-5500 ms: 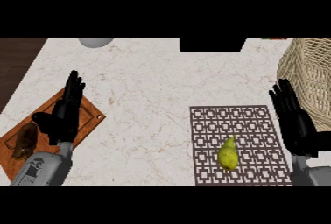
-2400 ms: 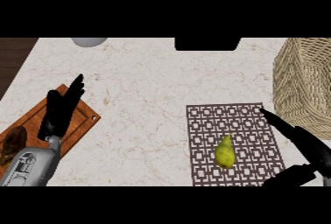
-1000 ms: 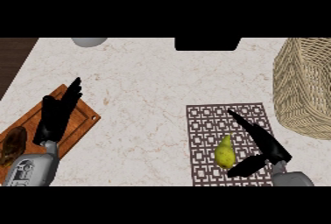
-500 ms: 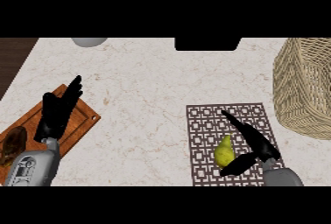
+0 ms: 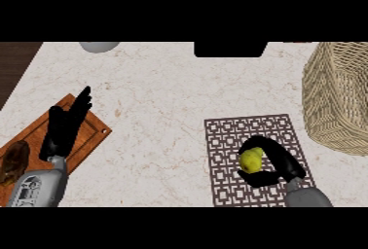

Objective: Pick the pear from the placemat and place it in the basket

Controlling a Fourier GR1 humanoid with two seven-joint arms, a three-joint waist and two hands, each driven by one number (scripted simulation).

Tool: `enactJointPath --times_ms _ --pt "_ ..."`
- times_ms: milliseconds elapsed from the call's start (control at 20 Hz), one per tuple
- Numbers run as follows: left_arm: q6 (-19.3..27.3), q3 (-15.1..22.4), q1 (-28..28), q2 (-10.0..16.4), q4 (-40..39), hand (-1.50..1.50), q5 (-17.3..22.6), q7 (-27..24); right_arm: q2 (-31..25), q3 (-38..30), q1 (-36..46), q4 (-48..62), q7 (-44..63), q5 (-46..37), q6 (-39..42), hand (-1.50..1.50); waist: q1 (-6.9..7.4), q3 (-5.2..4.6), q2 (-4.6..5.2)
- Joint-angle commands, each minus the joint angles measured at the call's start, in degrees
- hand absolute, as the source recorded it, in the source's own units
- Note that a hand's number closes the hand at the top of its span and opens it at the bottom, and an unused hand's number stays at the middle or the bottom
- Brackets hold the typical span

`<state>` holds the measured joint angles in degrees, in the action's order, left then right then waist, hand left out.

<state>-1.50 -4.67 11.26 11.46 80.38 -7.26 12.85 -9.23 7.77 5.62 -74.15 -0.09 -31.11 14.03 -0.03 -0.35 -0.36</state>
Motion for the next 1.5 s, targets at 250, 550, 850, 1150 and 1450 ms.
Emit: enactJointPath --times_ms 250,550,850,1150,1450 --pt "-0.9 0.3 3.2 -0.7 -0.7 0.0 0.1 1.7 -0.2 -1.1 12.3 9.9 9.1 -11.9 -7.8 1.5 1.37 0.36 0.71" --pt "-1.6 1.8 6.0 -1.2 -1.4 0.0 -0.5 0.9 -3.8 -2.0 28.9 19.8 33.1 -25.6 -8.6 1.5 5.1 0.21 1.98" --pt "-1.2 1.5 3.7 -1.6 -2.2 0.0 -0.5 -0.8 2.1 -2.7 43.3 35.1 36.8 -30.5 -17.7 1.5 3.88 0.41 1.53" --pt "-0.5 -0.1 6.0 -0.8 -5.0 0.0 -0.8 -0.4 6.4 -10.4 53.3 32.3 39.3 -24.3 -25.2 1.5 2.26 0.36 1.09" --pt "0.7 -0.5 5.6 -1.4 -4.5 0.0 -0.8 0.5 6.2 -13.9 59.0 27.1 40.9 -23.4 -34.0 1.5 0.92 0.33 0.61"
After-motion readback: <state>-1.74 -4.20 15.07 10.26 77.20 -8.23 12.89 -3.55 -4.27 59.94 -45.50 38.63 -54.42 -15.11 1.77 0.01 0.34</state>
